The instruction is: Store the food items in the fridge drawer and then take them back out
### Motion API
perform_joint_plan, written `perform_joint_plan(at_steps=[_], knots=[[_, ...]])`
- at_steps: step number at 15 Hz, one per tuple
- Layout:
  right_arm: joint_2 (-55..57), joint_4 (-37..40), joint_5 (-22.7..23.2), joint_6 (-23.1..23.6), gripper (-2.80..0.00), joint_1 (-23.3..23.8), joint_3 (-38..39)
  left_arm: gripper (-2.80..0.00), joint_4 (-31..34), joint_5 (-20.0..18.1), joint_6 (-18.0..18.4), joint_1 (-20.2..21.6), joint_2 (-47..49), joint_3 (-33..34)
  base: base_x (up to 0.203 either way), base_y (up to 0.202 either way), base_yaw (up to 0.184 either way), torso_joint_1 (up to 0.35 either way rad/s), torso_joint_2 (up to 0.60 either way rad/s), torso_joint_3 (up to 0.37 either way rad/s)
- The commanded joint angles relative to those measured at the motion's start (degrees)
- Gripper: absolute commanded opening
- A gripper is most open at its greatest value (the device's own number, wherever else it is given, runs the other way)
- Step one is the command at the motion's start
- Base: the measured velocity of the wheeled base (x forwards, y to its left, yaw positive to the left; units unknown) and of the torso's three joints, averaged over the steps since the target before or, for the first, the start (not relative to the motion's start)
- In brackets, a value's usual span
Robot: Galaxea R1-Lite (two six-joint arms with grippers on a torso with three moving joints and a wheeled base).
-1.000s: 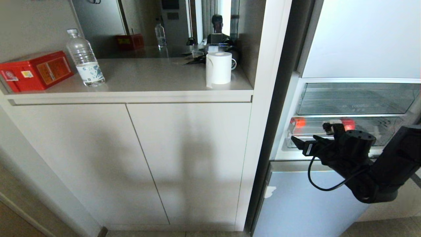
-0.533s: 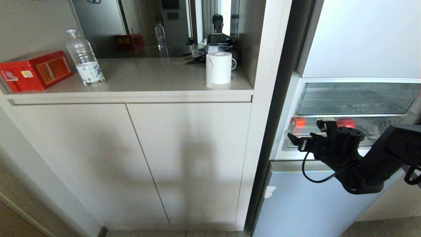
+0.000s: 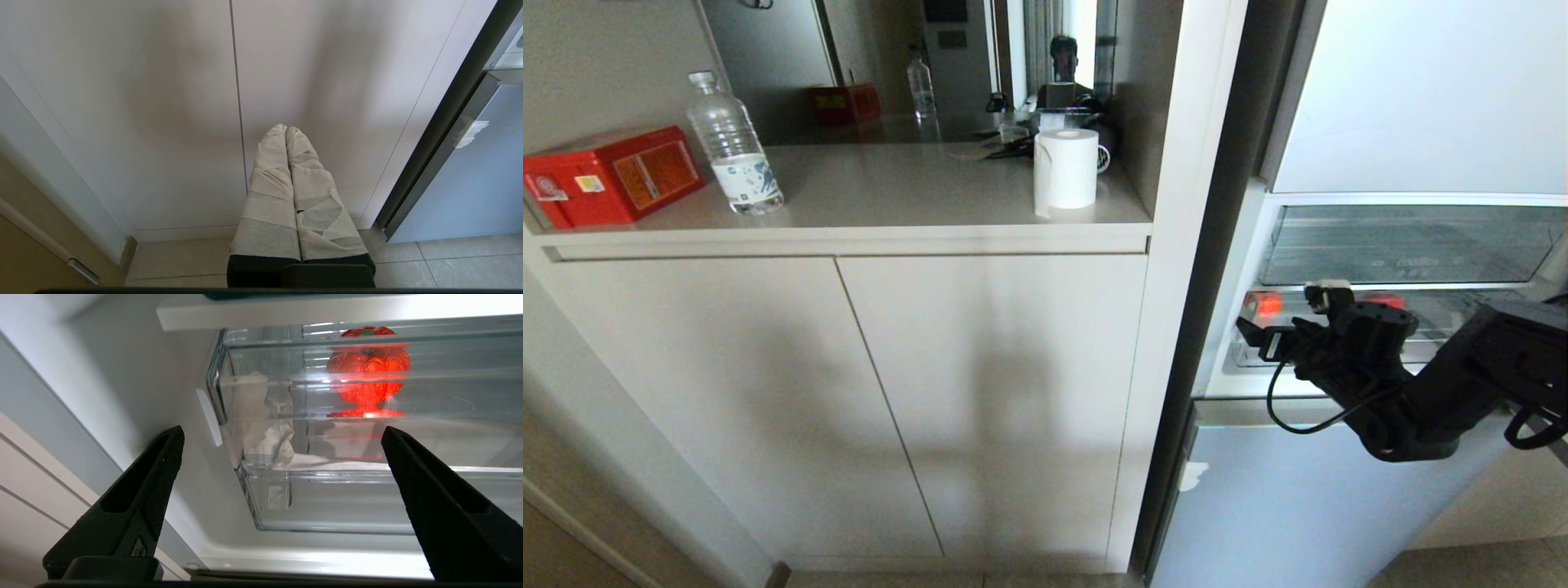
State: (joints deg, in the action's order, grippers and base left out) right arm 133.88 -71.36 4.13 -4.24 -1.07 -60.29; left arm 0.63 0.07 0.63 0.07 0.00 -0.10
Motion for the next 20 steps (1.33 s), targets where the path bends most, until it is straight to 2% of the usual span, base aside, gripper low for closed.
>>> perform_joint_plan(at_steps=[1, 2, 3, 15, 20], knots=[[0.4, -0.4, 0.1, -0.4, 0.00, -0.1, -0.9, -2.80, 0.0, 0.0, 0.1, 0.0, 0.1, 0.0, 0.000, 0.000, 0.000, 0.000, 0.00, 0.000], [0.7, -0.4, -0.1, -0.4, 0.00, -0.1, -1.1, -2.80, 0.0, 0.0, 0.0, 0.0, 0.1, 0.0, 0.000, 0.000, 0.000, 0.000, 0.00, 0.000], [0.7, -0.4, -0.8, -0.4, -2.80, -0.1, -1.2, -2.80, 0.0, 0.0, 0.0, 0.0, 0.1, 0.0, 0.000, 0.000, 0.000, 0.000, 0.00, 0.000], [1.2, -0.4, -3.1, -0.7, -2.80, -4.7, -1.8, -2.80, 0.0, 0.0, 0.0, 0.0, 0.1, 0.0, 0.000, 0.000, 0.000, 0.000, 0.00, 0.000], [-2.7, -1.4, -3.9, -1.6, -2.80, -4.6, 5.6, -2.80, 0.0, 0.0, 0.0, 0.0, 0.1, 0.0, 0.000, 0.000, 0.000, 0.000, 0.00, 0.000]])
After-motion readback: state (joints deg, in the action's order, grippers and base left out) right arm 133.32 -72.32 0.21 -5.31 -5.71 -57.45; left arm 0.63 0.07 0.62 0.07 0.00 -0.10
